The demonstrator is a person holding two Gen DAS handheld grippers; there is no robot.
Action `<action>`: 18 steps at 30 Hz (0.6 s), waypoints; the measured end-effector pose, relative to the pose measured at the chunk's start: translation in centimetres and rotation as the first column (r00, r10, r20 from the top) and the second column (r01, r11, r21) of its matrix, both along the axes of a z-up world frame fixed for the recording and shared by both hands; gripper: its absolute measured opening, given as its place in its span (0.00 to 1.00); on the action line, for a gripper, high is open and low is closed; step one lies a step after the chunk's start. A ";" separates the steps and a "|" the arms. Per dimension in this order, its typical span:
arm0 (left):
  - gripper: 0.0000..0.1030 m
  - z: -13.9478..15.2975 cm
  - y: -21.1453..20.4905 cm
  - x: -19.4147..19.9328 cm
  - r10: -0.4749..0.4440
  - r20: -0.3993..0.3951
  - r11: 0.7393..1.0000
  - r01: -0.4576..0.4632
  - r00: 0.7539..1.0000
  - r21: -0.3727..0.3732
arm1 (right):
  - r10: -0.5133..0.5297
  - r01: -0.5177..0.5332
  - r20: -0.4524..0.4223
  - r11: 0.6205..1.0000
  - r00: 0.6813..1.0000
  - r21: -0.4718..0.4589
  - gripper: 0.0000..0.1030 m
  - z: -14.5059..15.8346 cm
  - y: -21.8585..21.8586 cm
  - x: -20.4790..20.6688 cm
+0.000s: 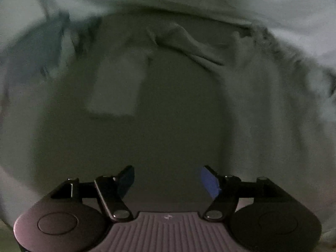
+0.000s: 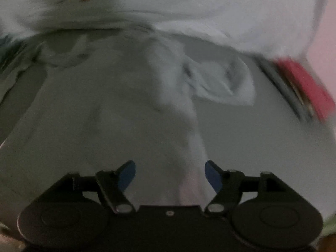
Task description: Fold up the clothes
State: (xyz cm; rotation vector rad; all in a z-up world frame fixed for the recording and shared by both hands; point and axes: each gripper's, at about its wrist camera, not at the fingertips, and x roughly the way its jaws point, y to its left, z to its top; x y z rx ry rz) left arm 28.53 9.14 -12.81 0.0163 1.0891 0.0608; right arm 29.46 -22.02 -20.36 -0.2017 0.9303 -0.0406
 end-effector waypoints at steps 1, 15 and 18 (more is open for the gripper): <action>0.71 -0.2 0.3 0.6 -0.035 0.018 0.998 0.034 0.999 0.060 | 0.035 -0.035 0.010 0.999 0.999 -0.013 0.78 -0.4 1.4 0.5; 0.77 -6.3 8.8 9.5 -0.200 0.091 0.980 0.199 0.976 0.015 | -0.060 0.060 -0.012 0.998 0.998 -0.026 0.88 -4.4 9.8 1.3; 0.22 -5.5 11.7 9.7 -0.123 0.150 0.986 0.138 0.981 -0.093 | -0.144 0.144 -0.007 0.989 0.990 0.012 0.91 -4.5 9.4 1.3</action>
